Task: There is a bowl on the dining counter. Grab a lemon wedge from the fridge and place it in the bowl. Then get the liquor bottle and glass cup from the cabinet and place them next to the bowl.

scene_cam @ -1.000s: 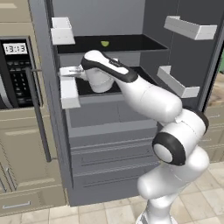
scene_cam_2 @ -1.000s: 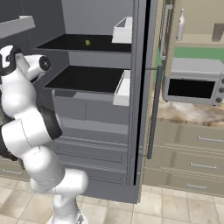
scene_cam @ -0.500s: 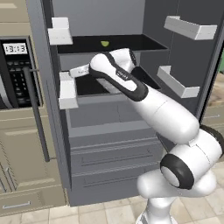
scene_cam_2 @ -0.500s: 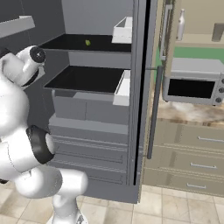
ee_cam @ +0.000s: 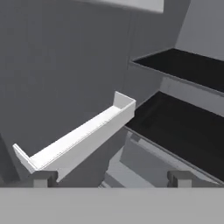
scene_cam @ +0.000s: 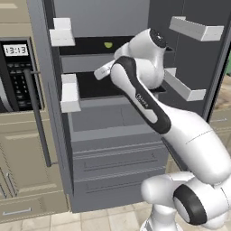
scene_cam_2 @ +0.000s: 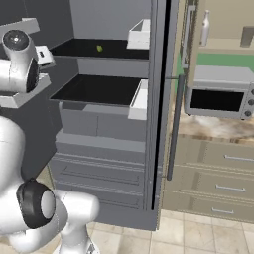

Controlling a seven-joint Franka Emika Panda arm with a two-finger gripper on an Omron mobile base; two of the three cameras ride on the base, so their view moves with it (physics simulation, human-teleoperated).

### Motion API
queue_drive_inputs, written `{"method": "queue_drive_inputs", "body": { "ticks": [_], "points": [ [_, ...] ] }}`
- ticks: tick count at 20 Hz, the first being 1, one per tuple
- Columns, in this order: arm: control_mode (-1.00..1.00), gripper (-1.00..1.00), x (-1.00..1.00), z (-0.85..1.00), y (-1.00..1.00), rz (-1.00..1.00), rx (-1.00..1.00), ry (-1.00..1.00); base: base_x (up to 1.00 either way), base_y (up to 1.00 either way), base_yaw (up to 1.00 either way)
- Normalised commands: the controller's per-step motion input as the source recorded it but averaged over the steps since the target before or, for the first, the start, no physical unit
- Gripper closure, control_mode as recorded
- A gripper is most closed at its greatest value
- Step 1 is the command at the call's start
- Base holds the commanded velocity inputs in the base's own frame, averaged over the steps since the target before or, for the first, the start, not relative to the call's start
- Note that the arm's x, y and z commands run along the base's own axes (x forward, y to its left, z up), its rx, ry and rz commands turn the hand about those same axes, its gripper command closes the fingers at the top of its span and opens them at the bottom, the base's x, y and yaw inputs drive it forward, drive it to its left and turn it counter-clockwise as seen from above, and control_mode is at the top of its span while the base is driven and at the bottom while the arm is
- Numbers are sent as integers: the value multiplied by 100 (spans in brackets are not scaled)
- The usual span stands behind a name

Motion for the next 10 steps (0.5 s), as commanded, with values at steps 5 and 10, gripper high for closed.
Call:
{"method": "queue_drive_inputs", "body": {
  "ticks": [5, 10],
  "points": [
    [-100, -100, -88, 6, -67, -24, -33, 0, 0, 0, 0],
    [-100, -100, -55, -23, -57, -26, -14, -5, 0, 0, 0]
  ]
}}
